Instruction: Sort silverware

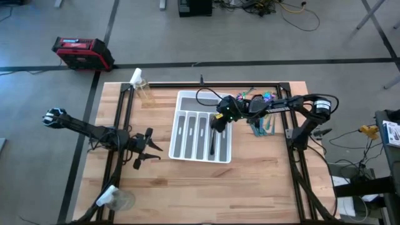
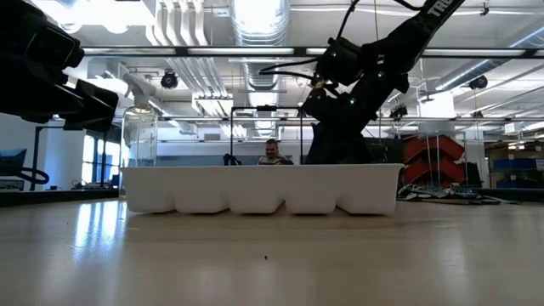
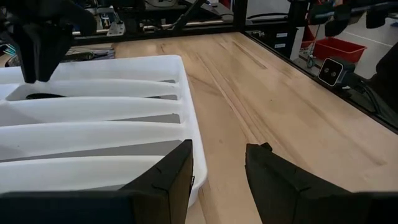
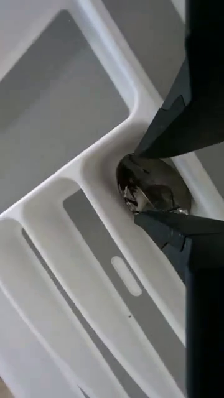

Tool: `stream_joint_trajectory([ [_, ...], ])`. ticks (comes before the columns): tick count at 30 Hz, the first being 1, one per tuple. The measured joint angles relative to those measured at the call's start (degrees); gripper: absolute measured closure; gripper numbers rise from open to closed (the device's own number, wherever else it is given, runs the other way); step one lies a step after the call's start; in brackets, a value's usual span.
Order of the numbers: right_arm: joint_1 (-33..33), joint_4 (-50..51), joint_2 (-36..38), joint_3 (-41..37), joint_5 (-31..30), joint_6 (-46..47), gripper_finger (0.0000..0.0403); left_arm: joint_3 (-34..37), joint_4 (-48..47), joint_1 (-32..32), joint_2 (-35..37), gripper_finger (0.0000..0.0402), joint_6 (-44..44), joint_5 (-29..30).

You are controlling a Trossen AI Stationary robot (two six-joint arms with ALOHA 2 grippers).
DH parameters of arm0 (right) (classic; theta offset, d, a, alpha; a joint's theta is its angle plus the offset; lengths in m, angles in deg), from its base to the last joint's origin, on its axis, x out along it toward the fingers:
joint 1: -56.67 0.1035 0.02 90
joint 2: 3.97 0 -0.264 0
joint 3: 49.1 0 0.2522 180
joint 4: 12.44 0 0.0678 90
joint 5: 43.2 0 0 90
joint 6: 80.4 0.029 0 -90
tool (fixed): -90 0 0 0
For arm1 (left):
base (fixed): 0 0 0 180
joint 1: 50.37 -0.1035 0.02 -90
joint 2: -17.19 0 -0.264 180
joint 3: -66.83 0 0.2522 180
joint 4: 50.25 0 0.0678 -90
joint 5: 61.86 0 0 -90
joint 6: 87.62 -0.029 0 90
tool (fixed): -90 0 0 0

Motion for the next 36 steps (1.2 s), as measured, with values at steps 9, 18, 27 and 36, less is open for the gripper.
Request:
stream_joint_trajectory([
  [9,-0.8,17.5,9.5,0.0,-6.5,-10.0,0.0268,0.0,0.0,0.0,0.0,0.0269,0.0,0.0],
  [18,-15.2,29.3,13.9,-1.6,-10.8,-7.9,0.0256,0.0,0.0,0.0,0.0,0.0269,0.0,0.0],
  [27,-27.8,28.7,10.0,-3.6,-11.7,-4.2,0.0271,0.0,0.0,0.0,-0.3,0.0269,0.0,0.0],
  [36,-28.6,28.5,6.7,-3.7,-11.6,-2.9,0.0258,0.0,0.0,0.0,-0.4,0.0269,0.0,0.0],
])
